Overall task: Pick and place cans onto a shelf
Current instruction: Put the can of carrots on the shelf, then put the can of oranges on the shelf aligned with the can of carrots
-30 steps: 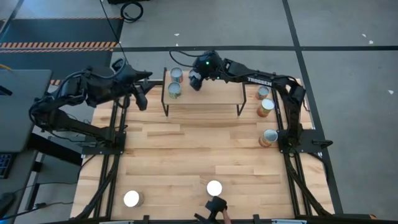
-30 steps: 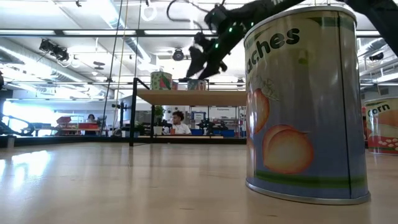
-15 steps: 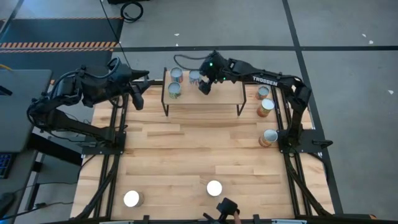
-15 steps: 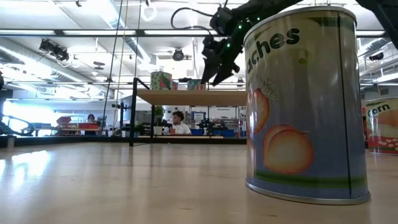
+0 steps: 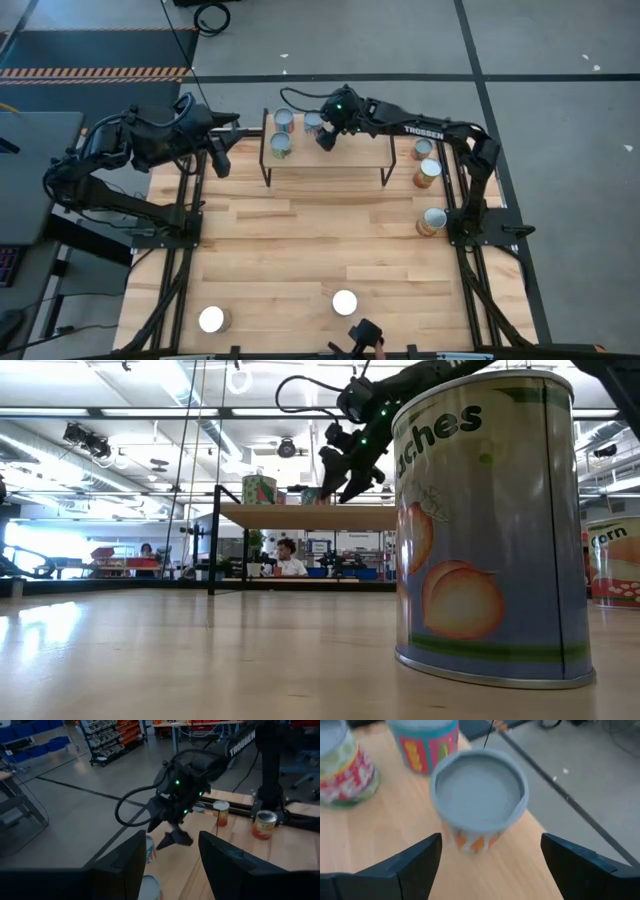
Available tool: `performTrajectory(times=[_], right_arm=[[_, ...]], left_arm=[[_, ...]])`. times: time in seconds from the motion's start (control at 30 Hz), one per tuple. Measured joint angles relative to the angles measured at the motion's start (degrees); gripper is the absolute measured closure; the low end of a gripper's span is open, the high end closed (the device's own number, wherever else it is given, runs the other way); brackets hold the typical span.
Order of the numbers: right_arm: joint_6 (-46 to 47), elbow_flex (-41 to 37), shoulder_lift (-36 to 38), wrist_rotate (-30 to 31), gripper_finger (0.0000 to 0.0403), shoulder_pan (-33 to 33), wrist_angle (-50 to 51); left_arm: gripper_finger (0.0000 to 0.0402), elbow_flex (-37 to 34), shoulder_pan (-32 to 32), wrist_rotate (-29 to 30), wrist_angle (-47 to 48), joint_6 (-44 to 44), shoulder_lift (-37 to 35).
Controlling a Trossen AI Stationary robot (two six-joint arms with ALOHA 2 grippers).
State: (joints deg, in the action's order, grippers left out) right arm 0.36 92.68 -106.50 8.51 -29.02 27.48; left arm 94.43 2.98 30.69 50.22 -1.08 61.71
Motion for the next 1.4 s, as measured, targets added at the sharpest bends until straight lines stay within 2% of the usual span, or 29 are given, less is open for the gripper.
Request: performTrajectory(times=[0.2,0.37,0.47,0.77,1.0,1.17,1.3,1.4], right_arm=[[0.99,6.93,7.50,1.02,0.0055,0.59,16.77],[8.77,4.86,18.02,7.47,0.0050,-3.53,22.42],[15.59,0.23,23.27,10.20,0.0045,-7.51,23.13],[38.67,-21.39,33.60,10.84,0.0014,-19.24,20.75],[54.33,-27.89,31.81,8.16,0.0006,-27.77,22.29],[60.20,-25.96,26.51,4.55,0.0014,-30.29,22.78],[67.49,-25.48,23.02,3.91,0.0020,-31.48,26.42],[74.80,-25.49,20.32,2.57,0.0023,-31.67,32.89]], left_arm=[[0.0214,-0.02,0.02,-4.59,2.72,0.52,-1.52],[0.0214,-0.02,0.00,-8.09,2.78,1.96,-1.50],[0.0214,-0.02,0.00,-8.11,1.98,5.14,-0.72],[0.0214,-0.02,2.36,-8.11,-6.28,13.19,2.51],[0.0214,-0.02,5.47,-8.10,-7.00,13.21,4.04],[0.0214,-0.03,6.66,-8.09,-5.85,11.36,4.57],[0.0214,-0.02,6.88,-8.07,-4.20,9.07,4.40],[0.0214,-0.02,6.86,-8.09,-3.00,7.37,4.49]])
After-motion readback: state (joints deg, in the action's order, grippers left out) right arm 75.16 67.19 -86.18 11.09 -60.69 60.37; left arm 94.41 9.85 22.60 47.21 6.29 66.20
